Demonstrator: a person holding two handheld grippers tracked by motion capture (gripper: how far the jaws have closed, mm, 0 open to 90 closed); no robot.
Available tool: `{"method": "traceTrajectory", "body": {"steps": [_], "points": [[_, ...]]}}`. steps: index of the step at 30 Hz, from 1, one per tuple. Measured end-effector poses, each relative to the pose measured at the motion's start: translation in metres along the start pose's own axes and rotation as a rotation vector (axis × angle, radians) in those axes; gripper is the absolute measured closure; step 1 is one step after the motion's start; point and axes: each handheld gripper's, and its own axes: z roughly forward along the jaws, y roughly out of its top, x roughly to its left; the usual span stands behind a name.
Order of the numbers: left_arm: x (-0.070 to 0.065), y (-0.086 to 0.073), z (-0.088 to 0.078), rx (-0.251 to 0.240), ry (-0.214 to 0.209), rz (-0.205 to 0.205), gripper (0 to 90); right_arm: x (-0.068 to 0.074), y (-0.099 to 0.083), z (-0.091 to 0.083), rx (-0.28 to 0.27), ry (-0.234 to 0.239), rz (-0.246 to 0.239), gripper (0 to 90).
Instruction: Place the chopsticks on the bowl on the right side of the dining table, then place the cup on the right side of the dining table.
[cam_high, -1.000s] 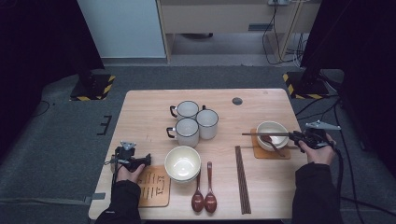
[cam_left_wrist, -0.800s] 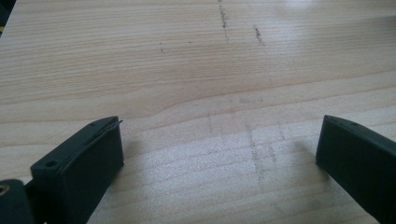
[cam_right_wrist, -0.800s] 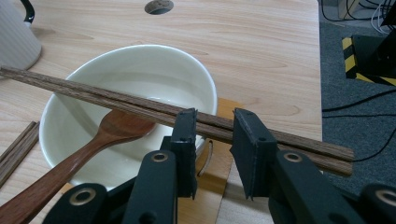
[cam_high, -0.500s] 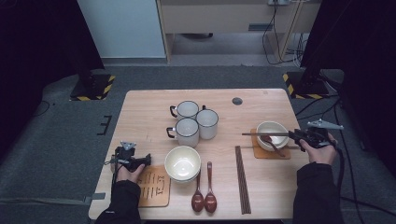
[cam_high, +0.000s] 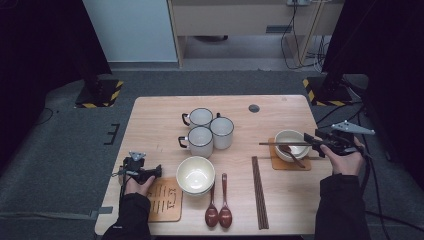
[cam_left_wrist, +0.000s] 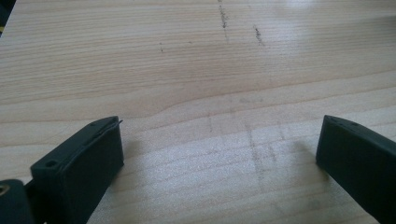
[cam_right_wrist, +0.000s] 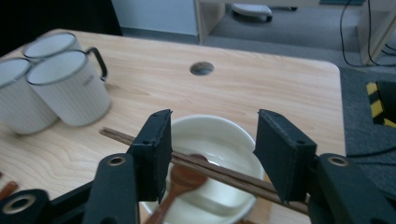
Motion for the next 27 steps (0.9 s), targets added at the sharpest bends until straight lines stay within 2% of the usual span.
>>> {"method": "traceTrajectory", "body": {"steps": [8,17,27], "points": [[0.0,0.0,0.0,0.0,0.0,0.0,0.0,0.019,0.012,-0.001,-0.004,0.036,-0.024,39.0],[0.0,0.0,0.0,0.0,0.0,0.0,0.0,0.026,0.017,0.0,0.0,0.045,-0.03,35.6],[0.0,0.0,0.0,0.0,0.0,0.0,0.0,0.039,0.025,0.005,0.015,0.065,-0.062,34.8]]}}
